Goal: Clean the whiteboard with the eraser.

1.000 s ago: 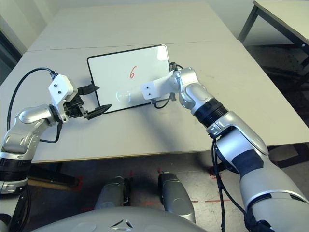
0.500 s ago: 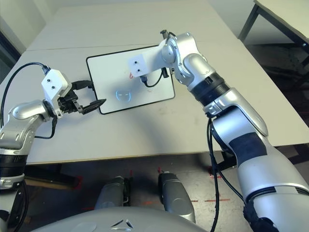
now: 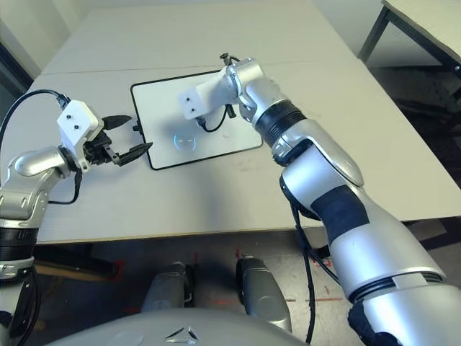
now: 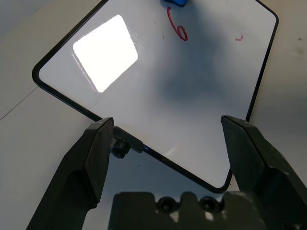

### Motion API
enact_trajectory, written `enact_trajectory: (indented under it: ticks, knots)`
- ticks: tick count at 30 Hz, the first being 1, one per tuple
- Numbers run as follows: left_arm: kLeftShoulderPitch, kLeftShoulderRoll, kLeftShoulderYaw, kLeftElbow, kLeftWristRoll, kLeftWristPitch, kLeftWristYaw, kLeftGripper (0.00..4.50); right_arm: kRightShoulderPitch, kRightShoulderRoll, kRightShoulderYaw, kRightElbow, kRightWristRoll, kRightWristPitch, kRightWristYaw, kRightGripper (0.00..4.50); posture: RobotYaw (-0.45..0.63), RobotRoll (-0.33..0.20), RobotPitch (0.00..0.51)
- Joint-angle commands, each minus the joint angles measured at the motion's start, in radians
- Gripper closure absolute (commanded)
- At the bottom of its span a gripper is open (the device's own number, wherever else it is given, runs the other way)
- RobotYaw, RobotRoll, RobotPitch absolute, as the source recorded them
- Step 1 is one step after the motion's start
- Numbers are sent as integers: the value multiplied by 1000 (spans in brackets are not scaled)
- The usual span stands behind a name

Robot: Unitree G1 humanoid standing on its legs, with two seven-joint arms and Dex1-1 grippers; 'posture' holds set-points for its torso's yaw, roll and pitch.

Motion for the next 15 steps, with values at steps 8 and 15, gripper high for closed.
enact_trajectory:
  ticks: [8, 15]
  knots:
    - [27, 3, 2, -35, 11, 11, 14, 0, -29, 47, 45, 86, -14, -19, -31, 4245, -23, 0, 79]
    - [42, 1, 2, -42, 11, 15, 21, 0, -29, 77, 60, 71, -23, -33, -15, 4249, -15, 0, 85]
